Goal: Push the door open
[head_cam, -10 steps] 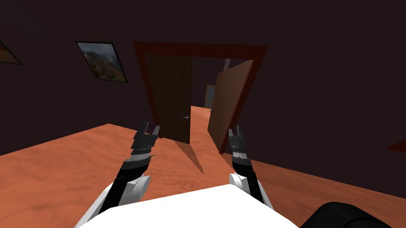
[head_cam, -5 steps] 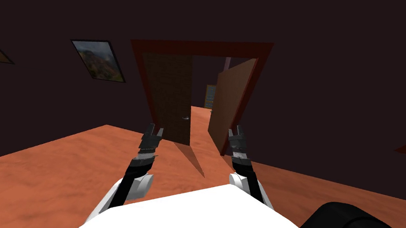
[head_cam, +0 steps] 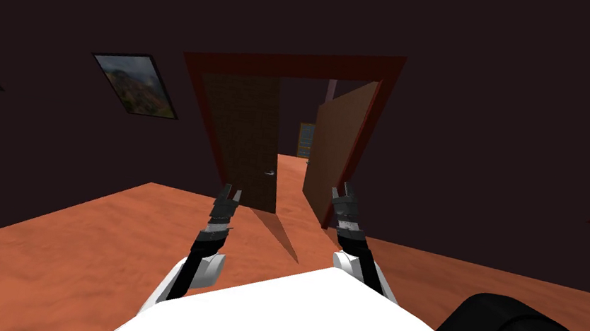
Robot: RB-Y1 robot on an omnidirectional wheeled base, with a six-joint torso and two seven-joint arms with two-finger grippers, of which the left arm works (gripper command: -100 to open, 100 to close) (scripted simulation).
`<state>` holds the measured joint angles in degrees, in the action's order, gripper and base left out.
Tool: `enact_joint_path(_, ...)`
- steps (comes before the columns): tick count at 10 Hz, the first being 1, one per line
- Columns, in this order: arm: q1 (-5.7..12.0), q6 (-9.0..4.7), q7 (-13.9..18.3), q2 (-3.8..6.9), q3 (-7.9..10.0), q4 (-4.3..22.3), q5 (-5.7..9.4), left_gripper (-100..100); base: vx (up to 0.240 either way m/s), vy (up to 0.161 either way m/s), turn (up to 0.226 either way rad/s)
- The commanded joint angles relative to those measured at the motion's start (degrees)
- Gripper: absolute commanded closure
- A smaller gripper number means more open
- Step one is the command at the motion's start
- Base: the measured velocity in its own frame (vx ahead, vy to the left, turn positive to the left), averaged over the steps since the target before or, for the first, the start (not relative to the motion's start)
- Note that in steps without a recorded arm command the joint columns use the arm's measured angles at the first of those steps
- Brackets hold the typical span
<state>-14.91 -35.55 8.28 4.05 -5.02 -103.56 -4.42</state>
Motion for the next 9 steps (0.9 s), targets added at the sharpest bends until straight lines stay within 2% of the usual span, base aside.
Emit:
enact_joint_path(1,0.98,-0.39,-0.2,0.08,-0.30,2.6,-0.05,-100,0.102,0.022,-0.010)
enact_joint_path(9,5.53,-2.26,-0.5,0.90,-1.34,15.3,0.07,-100,0.098,0.023,-0.008)
